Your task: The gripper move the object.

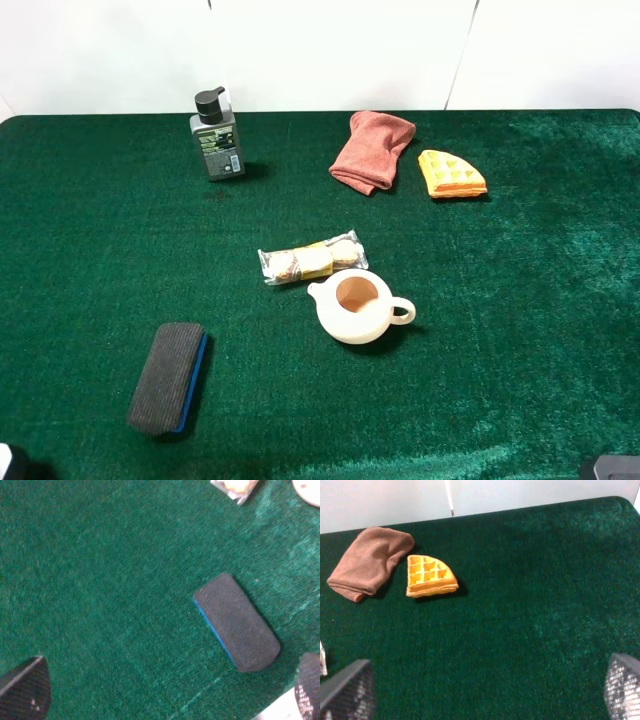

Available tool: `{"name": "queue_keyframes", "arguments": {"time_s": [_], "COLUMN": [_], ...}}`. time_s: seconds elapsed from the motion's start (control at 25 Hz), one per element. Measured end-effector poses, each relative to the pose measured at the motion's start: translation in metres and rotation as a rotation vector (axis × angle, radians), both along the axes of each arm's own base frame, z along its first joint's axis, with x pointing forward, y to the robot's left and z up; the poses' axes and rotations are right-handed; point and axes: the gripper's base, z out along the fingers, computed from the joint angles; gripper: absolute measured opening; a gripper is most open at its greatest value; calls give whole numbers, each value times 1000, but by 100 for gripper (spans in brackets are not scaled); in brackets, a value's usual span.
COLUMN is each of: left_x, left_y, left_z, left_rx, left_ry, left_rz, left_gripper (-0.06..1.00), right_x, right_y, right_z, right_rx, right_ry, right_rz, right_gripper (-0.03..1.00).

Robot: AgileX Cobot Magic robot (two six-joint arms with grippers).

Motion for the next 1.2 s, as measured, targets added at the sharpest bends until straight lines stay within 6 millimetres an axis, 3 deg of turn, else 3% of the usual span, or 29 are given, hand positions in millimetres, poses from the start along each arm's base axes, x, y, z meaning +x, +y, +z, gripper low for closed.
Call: {"name": "queue_keyframes", "arguments": {"time_s": [0.28, 0.52, 0.84, 1.2], "left_x": [-1, -11, -49, -84], "left_y": [20, 38, 50, 50], "left_z": [-20, -27, -54, -53], "left_rx": [-19, -61, -159, -227], "left_ry": [66, 17, -157, -383], "left_rz": [182, 309, 446, 509], "left_gripper": [99, 99, 99, 99], "right_x": [0, 0, 0, 0], "right_y": [0, 0, 0, 0], "right_z": [0, 0, 0, 0], "right_rx": [0, 3, 3, 3], "right_ry": [0, 2, 1, 1], "right_rz": [0, 2, 2, 2], "right_gripper": [70, 70, 70, 70]}}
